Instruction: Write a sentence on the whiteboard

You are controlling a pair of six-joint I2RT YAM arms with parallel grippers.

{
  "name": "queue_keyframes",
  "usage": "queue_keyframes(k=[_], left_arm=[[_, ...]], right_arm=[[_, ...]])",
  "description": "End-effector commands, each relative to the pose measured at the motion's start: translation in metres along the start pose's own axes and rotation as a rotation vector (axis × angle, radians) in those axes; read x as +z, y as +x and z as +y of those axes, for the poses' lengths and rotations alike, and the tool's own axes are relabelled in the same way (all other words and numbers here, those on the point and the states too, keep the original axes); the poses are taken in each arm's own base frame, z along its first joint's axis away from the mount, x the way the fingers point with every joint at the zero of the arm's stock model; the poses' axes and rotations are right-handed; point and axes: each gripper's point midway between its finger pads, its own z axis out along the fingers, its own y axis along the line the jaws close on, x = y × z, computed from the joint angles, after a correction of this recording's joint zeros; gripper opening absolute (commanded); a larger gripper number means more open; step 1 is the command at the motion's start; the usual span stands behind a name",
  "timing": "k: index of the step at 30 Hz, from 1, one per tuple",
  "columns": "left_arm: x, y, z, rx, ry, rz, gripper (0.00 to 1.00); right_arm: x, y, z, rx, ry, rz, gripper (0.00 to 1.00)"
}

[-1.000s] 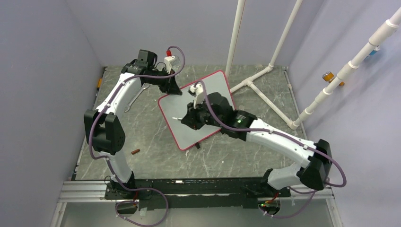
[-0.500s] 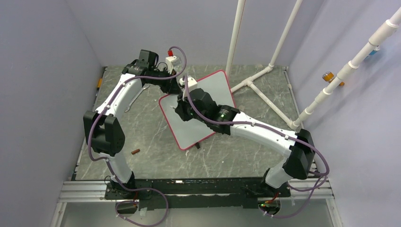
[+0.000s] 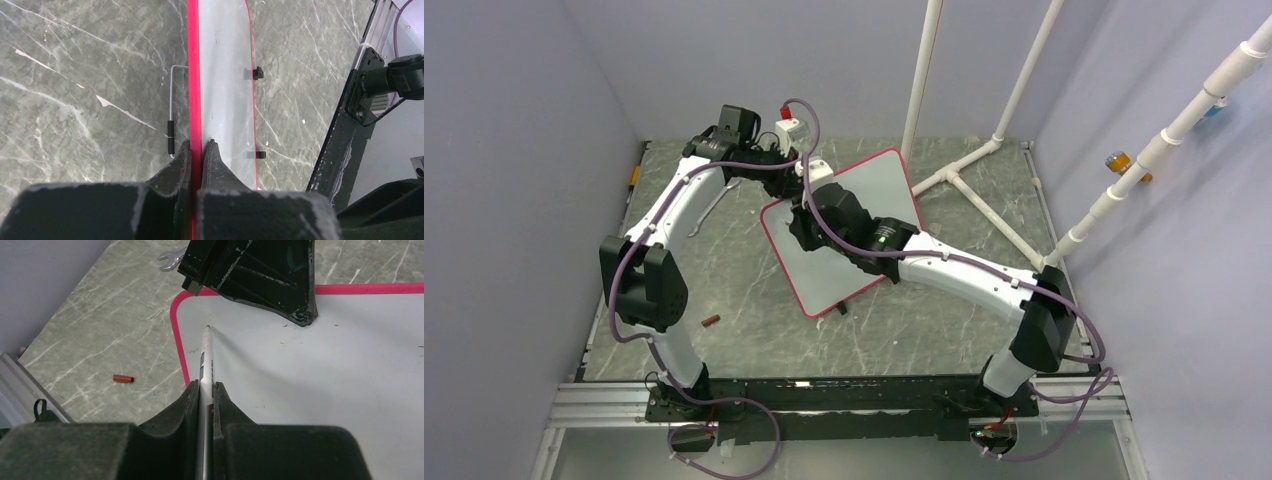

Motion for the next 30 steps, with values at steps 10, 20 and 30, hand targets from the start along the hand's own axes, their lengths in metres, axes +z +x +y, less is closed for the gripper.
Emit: queue_keyframes(k=[10, 20, 30], left_arm=[[0.008, 0.018, 0.013, 0.144, -0.094, 0.086, 0.00], [0.008, 0.017, 0.012, 0.149, -0.094, 0.086, 0.00], [0.009, 0.019, 0.012, 0.148, -0.096, 0.090, 0.00]], right_arm=[[0.005, -0.007, -0.007, 0.019, 0.040, -0.024, 0.00], [0.002, 0.019, -0.016, 0.031, 0.056, 0.020, 0.00], [-0.008, 0.033, -0.021, 0.058, 0.058, 0.042, 0.00]])
